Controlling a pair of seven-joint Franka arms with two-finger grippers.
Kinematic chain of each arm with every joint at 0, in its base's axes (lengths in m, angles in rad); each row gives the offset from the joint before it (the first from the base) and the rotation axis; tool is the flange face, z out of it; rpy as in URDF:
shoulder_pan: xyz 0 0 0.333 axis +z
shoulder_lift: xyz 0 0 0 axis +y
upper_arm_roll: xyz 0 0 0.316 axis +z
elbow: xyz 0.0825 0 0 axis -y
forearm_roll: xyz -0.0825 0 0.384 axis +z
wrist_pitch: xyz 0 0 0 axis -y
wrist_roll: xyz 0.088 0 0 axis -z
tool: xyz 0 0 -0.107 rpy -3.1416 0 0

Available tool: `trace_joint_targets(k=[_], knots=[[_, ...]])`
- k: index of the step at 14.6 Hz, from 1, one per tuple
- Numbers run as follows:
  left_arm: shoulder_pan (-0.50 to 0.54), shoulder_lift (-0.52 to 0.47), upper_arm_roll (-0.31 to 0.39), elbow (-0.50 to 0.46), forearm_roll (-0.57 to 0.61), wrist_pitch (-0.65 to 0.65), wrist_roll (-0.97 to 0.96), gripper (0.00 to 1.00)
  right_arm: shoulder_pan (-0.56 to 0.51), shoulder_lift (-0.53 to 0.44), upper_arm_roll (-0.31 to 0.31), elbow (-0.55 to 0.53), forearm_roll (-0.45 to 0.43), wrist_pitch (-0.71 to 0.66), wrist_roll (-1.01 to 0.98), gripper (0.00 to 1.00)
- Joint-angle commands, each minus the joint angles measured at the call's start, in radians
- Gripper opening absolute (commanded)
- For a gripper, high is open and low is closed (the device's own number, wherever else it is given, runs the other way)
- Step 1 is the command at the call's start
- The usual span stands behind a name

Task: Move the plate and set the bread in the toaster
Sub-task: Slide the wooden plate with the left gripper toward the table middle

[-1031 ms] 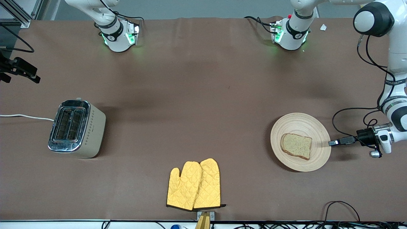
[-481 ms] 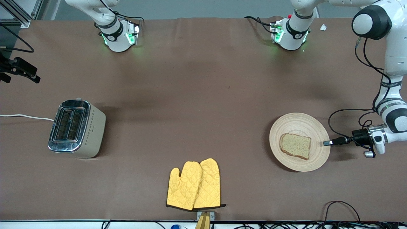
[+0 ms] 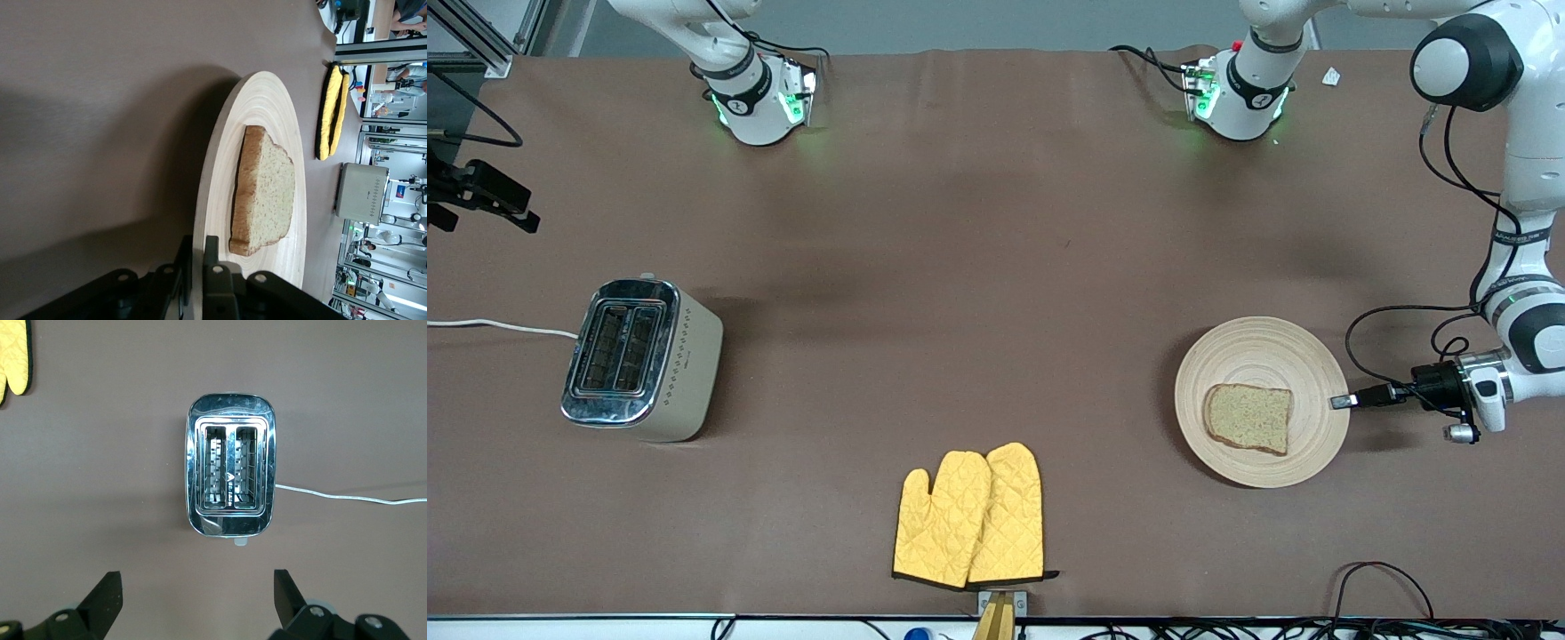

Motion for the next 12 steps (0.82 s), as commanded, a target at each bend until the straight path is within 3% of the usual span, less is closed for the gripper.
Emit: trace_joint_targets(k=[1,7,12], knots=[[0.005,-0.032,-0.045,0.008,0.008,-0.005,0.017,0.0,-0.015,-0.032,0.01,-0.034,-0.008,0.011,0.006,1.0],[0.003,-0.112,-0.169,-0.021,0.08,-0.014,0.043,0.0,-0.015,-0.032,0.01,-0.034,-0.008,0.011,0.006,1.0],[0.003,-0.164,-0.313,-0.126,0.081,0.03,0.046,0.0,-0.015,-0.032,0.01,-0.034,-0.008,0.011,0.006,1.0]])
